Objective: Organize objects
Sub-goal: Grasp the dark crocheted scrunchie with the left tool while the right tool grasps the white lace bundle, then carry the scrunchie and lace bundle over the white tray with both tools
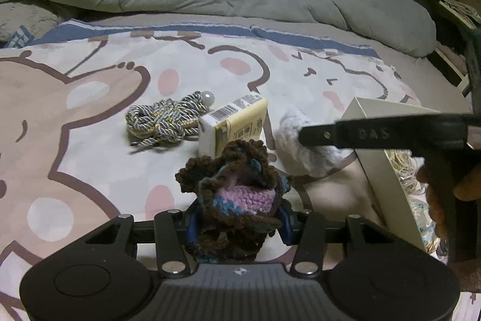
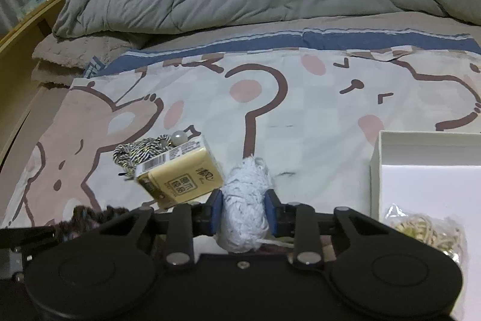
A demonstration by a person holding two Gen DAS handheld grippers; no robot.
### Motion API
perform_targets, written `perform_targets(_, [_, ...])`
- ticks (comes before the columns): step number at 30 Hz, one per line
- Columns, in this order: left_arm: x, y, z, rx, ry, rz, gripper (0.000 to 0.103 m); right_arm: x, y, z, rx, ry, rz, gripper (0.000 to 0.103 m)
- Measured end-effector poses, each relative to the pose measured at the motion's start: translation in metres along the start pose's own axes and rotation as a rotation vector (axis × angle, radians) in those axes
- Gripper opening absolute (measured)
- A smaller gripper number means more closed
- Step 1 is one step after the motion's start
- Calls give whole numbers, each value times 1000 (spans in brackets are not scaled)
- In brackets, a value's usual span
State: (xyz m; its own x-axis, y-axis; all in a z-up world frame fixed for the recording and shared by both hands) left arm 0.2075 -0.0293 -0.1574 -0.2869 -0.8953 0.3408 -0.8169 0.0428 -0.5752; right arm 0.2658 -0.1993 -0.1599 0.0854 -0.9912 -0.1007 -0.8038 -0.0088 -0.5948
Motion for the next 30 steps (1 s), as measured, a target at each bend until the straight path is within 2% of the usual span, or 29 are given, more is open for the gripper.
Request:
perform_targets(7, [10, -2, -20, 38, -6, -2, 49, 1, 4, -34, 24, -7, -27, 31])
perform_targets(16, [17, 1, -50, 78, -20, -13, 49, -5, 34, -65, -25, -13, -96, 31])
perform_targets(30, [39, 5, -86, 118, -16, -25, 49, 15, 40, -130, 96, 11, -42, 30])
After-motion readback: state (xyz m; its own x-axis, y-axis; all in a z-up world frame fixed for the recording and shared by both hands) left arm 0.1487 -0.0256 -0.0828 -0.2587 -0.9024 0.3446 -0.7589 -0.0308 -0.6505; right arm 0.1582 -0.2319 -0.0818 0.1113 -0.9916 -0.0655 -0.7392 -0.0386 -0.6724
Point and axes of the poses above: each gripper's, at about its wrist camera, not at the fingertips, and z roughly the way its jaws point, x to its right, y to its underside, the point moved 3 cm from there along z, roughly the way its jaws point, and after that the axes turned 11 degrees about y, right-handed, at the moved point
